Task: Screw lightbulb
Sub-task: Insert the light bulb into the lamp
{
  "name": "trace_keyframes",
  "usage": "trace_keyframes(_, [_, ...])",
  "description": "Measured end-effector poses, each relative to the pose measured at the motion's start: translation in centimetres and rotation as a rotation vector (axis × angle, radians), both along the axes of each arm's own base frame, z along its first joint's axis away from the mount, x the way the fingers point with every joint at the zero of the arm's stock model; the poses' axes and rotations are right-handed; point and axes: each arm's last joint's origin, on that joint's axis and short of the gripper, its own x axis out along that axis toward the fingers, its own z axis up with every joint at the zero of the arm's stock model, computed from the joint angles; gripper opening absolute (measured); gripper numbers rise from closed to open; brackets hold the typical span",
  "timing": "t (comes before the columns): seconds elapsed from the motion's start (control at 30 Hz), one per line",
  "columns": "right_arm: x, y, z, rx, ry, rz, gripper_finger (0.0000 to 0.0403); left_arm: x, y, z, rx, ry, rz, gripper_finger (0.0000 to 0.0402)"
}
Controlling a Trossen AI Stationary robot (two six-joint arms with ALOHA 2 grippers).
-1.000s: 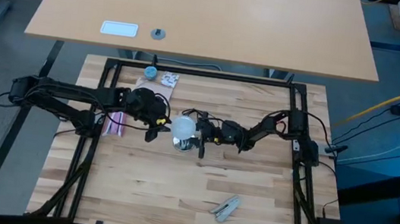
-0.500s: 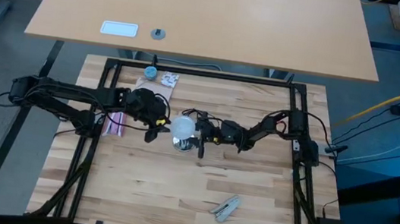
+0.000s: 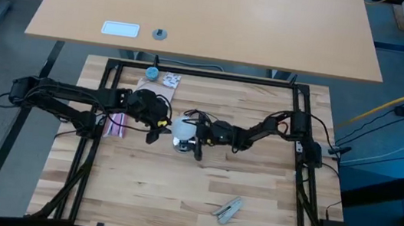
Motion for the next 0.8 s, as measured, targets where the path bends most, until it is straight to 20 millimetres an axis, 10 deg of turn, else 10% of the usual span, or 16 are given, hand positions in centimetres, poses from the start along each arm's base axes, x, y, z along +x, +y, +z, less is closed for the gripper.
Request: trace_keyframes(0.8, [0.08,0.11,0.18,-0.004,-0.010,0.043,0.0266,-0.01,0.00,-0.02,0.053,0.001,-0.041,0.0155])
